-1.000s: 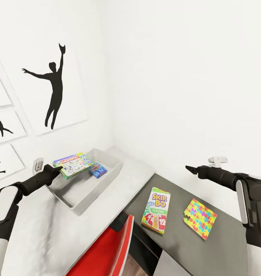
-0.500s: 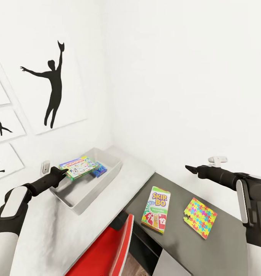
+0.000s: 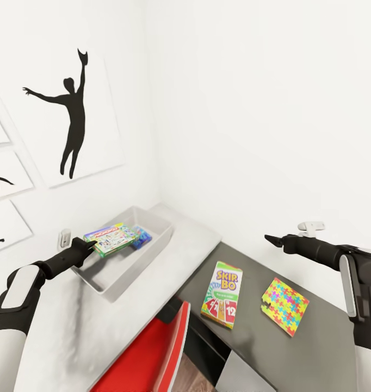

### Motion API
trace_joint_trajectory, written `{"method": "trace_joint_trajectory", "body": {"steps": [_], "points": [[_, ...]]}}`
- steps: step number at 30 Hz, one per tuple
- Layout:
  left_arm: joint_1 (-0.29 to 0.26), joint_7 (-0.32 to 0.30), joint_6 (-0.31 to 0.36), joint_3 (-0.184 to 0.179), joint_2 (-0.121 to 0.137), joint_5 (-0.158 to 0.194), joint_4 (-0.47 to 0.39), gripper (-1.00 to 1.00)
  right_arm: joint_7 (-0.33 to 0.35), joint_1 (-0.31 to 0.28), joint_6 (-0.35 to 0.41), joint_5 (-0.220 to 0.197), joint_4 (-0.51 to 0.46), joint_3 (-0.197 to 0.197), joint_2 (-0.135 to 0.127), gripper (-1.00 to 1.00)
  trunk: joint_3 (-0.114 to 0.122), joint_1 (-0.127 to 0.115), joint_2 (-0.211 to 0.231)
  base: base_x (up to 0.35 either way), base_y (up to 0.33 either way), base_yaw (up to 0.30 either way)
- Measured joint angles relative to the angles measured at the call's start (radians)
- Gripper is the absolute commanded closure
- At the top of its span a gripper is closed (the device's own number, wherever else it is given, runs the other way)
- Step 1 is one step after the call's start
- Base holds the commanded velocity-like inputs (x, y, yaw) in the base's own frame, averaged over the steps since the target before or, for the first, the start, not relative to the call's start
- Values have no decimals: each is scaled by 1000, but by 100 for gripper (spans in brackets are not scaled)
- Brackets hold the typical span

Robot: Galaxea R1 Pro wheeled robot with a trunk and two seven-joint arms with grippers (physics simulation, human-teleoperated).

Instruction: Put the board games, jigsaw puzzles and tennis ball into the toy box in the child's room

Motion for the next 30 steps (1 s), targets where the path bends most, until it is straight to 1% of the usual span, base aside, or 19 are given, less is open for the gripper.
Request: {"method": "trace_joint_trajectory", "body": {"steps": [11, 30], "points": [[2, -1, 0, 3, 8, 1, 2, 100, 2, 1, 0, 0, 0, 1, 1, -100, -18, 0, 0, 0, 0, 0], [1, -1, 1, 3, 7, 2, 14, 100, 4, 0, 0, 0, 0, 1, 0, -100, -45, 0, 0, 0, 0, 0]]}}
